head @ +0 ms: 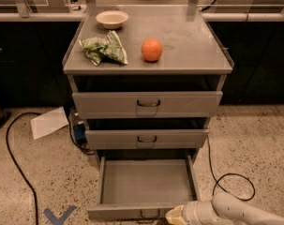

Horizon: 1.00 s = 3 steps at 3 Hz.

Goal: Close bottom drawer

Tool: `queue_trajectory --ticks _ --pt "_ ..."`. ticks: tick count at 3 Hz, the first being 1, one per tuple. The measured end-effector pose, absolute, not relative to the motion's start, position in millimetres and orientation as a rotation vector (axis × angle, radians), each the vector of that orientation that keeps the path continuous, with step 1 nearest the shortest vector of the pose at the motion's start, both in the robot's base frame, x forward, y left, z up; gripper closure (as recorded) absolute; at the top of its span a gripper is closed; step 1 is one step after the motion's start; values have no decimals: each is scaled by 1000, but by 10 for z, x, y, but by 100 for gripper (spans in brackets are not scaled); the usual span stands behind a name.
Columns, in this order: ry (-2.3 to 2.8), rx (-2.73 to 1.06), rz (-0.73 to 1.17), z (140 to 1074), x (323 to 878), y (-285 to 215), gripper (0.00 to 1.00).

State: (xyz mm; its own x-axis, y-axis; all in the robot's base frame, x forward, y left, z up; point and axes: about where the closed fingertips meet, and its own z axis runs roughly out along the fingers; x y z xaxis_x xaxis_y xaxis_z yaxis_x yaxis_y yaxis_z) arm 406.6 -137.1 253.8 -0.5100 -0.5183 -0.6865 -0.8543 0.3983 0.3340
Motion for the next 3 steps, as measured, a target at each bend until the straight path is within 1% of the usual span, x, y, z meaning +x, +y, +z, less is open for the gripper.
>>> queue_trajectory --ticks 1,2,3 --pt "2154 -1122 1021 2084 4052 -1273 100" --pt "2154 -1121 1022 2082 4050 -1271 100" --pt "2139 -1059 1018 1901 4322 -1256 100"
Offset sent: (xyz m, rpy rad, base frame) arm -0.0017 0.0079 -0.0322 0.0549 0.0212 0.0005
